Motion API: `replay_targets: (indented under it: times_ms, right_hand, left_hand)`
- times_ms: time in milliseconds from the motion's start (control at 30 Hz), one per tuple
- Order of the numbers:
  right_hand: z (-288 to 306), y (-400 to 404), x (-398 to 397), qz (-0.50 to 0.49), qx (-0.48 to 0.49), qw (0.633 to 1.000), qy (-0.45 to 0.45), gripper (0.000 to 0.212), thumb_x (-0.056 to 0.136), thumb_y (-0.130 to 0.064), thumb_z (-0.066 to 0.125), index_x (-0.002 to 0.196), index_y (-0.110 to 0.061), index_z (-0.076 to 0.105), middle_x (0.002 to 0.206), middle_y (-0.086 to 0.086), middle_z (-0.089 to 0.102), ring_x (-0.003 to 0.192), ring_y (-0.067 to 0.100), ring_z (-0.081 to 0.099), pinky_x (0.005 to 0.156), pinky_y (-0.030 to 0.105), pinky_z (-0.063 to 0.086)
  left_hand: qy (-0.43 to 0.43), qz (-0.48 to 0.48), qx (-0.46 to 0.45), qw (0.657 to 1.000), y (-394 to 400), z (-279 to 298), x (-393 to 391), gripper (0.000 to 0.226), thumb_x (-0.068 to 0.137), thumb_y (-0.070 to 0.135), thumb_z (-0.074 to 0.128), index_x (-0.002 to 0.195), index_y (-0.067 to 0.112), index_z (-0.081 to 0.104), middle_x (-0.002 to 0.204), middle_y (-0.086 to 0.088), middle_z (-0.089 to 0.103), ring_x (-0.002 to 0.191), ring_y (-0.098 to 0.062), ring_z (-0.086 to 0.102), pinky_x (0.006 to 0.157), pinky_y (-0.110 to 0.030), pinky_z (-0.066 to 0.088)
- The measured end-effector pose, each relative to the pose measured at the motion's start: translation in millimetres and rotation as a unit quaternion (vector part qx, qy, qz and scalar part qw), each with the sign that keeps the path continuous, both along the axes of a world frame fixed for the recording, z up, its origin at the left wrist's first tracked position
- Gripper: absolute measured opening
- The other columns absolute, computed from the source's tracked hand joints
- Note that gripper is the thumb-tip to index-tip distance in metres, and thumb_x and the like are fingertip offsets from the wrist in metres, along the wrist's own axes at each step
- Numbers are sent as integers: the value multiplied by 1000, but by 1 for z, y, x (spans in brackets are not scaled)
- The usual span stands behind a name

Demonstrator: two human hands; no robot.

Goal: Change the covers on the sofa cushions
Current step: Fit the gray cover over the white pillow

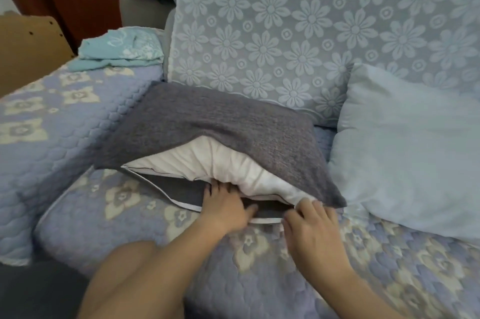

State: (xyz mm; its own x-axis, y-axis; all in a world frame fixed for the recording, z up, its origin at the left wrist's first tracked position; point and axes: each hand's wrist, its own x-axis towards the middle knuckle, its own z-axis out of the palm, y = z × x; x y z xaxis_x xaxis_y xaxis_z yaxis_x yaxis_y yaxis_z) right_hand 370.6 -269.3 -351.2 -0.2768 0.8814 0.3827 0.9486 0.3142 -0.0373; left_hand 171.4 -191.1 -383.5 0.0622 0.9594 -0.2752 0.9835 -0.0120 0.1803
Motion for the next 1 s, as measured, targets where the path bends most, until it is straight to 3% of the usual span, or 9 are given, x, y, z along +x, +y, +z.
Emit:
replay_targets:
  times_ms: [100, 233, 333, 433, 500, 633, 767, 867, 1000]
  right_hand:
    - [43, 26, -47, 41, 73, 996, 39, 9, 86, -15, 66, 94, -14, 61, 94, 6, 51, 84, 29, 48, 71, 41, 37]
    - [61, 97, -95, 23, 67, 997, -19, 51, 79, -8, 63, 129, -12, 53, 120, 14, 52, 101, 37, 49, 82, 47, 44]
    - [66, 128, -111, 25, 85, 995, -49, 46, 77, -1, 62, 122, -8, 55, 102, 13, 56, 88, 36, 51, 69, 45, 46]
    - [86, 131, -114, 13, 166, 985, 38, 37, 71, 7, 58, 106, -3, 60, 88, 13, 55, 79, 36, 52, 59, 42, 43]
    - [83, 117, -114, 76, 196, 976, 60, 36, 70, 5, 59, 105, -3, 63, 85, 13, 56, 78, 35, 53, 60, 41, 43]
    - [28, 73, -97, 283, 65, 948, -132, 55, 70, -6, 73, 123, -6, 56, 95, 8, 58, 74, 28, 57, 57, 39, 52]
    - [6, 68, -71, 209, 52, 971, -104, 53, 85, -17, 65, 136, -6, 52, 113, 9, 55, 90, 28, 56, 72, 38, 52]
    - [7, 61, -50, 118, 69, 985, -102, 50, 85, -15, 50, 135, -9, 53, 109, 10, 52, 90, 32, 52, 73, 43, 46]
    - [15, 60, -4, -70, 67, 994, -52, 29, 79, -10, 53, 107, -6, 60, 91, 12, 49, 80, 36, 48, 66, 47, 40]
  left_hand:
    - [-39, -74, -4, 996, -42, 7, -39, 71, 97, 54, 44, 160, 27, 24, 169, -5, 13, 156, -25, 7, 126, -42, 7]
    - [-66, -59, 34, 995, -66, 9, -75, 58, 100, 41, 43, 156, 31, 34, 164, 1, 30, 152, -20, 23, 123, -37, 18]
    - [-27, -77, 53, 995, -76, 5, -81, 56, 98, 42, 39, 153, 32, 37, 159, 0, 37, 149, -24, 30, 120, -43, 25]
    - [-32, -54, 108, 992, -73, 5, -73, 49, 84, 42, 39, 121, 30, 68, 119, 3, 67, 114, -23, 64, 94, -44, 49]
    - [-45, -36, 136, 989, -70, 0, -72, 49, 79, 45, 37, 106, 30, 74, 103, 7, 70, 99, -20, 68, 86, -42, 51]
    - [-29, -72, 87, 993, -66, 2, -71, 73, 77, 55, 15, 129, 33, 61, 130, 7, 60, 123, -22, 53, 104, -43, 36]
    - [-82, -49, 99, 991, -71, 12, -75, 56, 85, 53, 22, 118, 31, 63, 120, 9, 63, 116, -19, 57, 99, -39, 42]
    - [-165, 73, 254, 950, -66, 30, -97, 12, 89, 29, 57, 98, 22, 60, 99, 0, 62, 93, -25, 60, 78, -41, 50]
    - [-9, 93, 391, 916, -34, 52, -157, 40, 76, 15, 74, 113, 10, 60, 113, -15, 54, 102, -35, 51, 80, -49, 49]
